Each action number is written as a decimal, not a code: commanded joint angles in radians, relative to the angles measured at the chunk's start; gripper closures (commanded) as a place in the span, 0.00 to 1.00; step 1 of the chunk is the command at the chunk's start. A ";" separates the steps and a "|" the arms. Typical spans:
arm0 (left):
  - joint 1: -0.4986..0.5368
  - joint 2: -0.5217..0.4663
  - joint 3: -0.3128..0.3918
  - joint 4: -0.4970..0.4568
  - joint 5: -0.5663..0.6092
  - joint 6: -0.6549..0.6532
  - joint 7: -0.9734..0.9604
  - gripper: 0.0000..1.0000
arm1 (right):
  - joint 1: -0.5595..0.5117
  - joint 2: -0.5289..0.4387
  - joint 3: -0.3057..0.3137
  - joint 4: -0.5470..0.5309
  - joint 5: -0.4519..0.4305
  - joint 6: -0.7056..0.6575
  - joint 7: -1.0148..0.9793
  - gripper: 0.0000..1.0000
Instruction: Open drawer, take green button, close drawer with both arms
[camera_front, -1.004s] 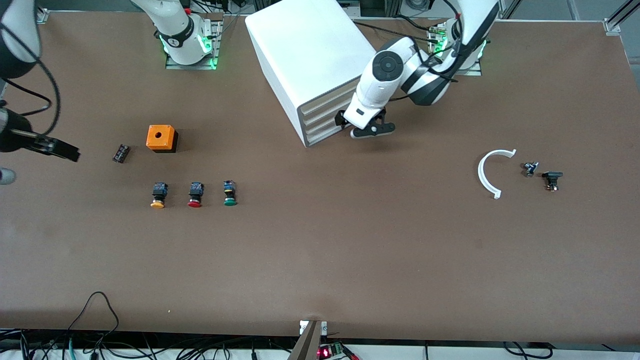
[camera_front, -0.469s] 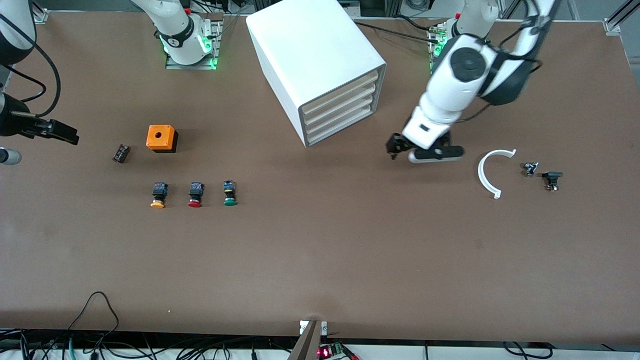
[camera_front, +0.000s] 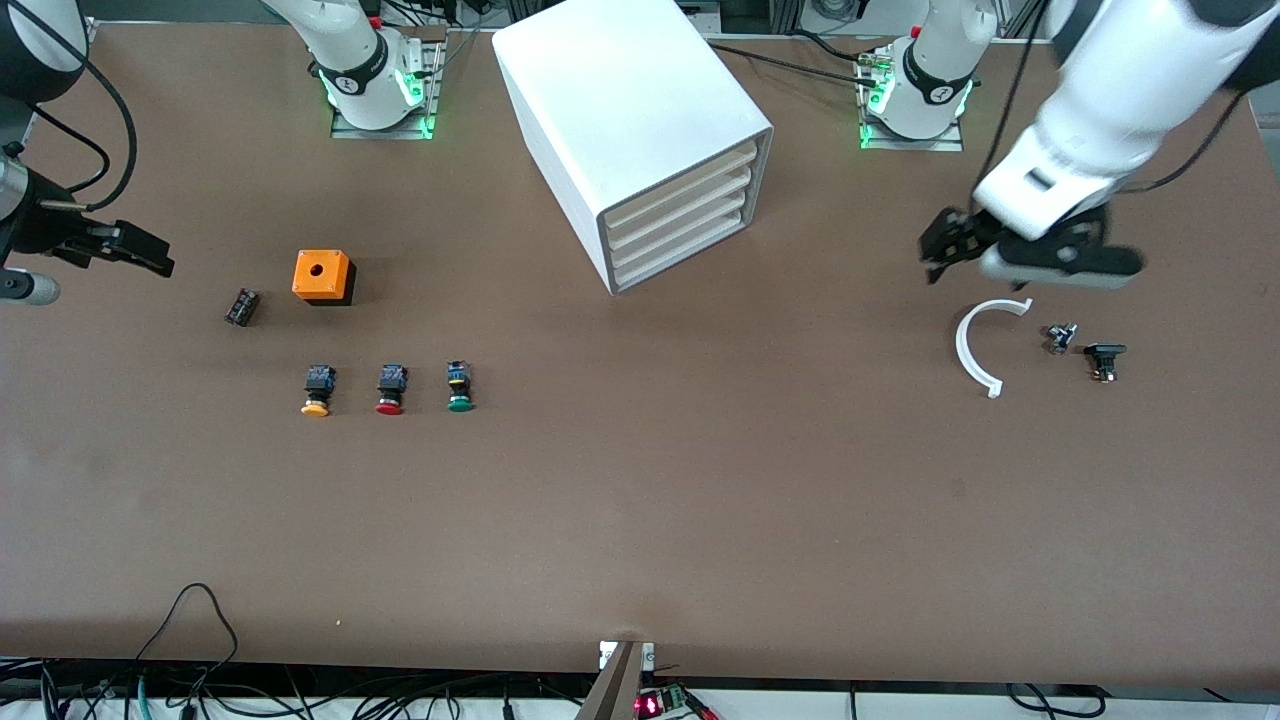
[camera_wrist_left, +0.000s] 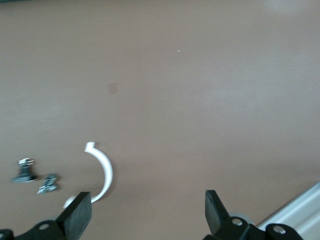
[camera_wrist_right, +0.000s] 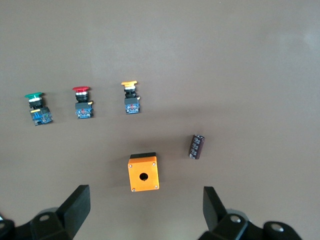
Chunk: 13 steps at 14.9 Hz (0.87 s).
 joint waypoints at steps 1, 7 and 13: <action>-0.010 -0.019 0.091 0.095 -0.009 -0.141 0.134 0.00 | -0.002 -0.046 -0.001 -0.054 0.016 0.025 -0.016 0.00; -0.021 -0.047 0.170 0.124 0.034 -0.217 0.168 0.00 | -0.002 -0.054 0.001 -0.054 0.014 0.010 -0.048 0.00; -0.024 -0.038 0.203 0.115 0.014 -0.200 0.172 0.00 | -0.002 -0.052 0.001 -0.056 0.017 0.025 -0.044 0.00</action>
